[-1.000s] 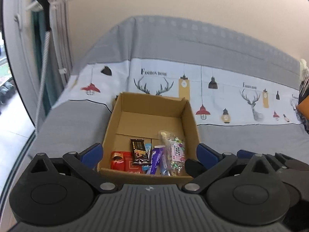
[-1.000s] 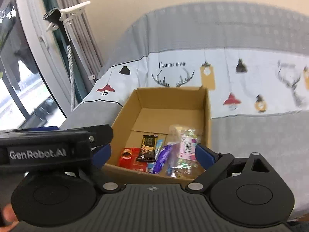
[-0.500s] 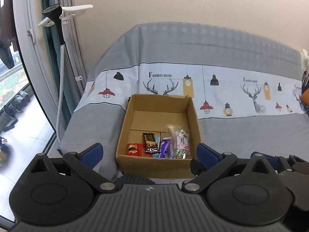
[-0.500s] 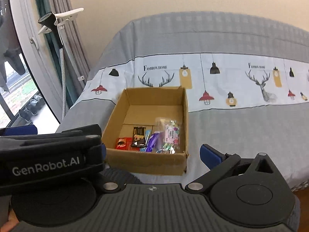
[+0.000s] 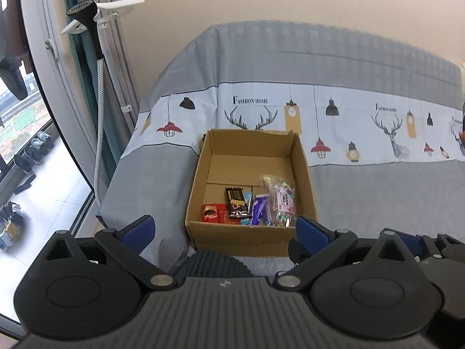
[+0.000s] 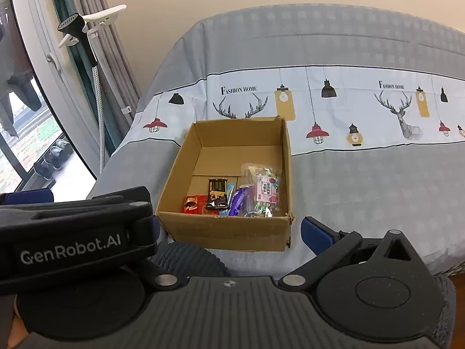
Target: Organize snacks
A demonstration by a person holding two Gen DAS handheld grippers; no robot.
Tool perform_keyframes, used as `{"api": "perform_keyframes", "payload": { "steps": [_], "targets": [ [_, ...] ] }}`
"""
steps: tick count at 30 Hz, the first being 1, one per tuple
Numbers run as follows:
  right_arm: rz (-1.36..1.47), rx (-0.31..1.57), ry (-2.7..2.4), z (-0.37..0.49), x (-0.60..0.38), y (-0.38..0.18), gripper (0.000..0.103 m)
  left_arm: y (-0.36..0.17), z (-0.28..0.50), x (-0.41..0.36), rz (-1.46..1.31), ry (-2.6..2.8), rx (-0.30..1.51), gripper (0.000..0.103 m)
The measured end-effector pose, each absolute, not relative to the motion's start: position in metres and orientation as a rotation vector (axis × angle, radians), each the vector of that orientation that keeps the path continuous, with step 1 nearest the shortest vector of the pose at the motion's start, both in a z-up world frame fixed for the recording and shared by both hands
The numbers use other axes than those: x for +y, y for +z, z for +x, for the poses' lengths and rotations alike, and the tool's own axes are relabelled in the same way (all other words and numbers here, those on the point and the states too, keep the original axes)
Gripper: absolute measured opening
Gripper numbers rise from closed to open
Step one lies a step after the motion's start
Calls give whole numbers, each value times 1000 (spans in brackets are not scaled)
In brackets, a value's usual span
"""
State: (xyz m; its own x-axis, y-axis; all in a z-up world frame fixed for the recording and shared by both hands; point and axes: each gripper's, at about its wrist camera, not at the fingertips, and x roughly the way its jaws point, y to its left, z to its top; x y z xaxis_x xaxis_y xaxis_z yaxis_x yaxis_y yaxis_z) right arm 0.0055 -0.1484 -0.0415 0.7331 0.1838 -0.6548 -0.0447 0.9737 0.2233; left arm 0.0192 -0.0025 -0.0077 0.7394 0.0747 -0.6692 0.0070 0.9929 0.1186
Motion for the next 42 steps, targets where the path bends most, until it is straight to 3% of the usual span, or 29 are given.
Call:
{"api": "perform_keyframes", "payload": {
  "steps": [42],
  "targets": [
    [230,754,156,4,-158,-48,102,-9,9,-16,123,58,742,103]
  ]
}}
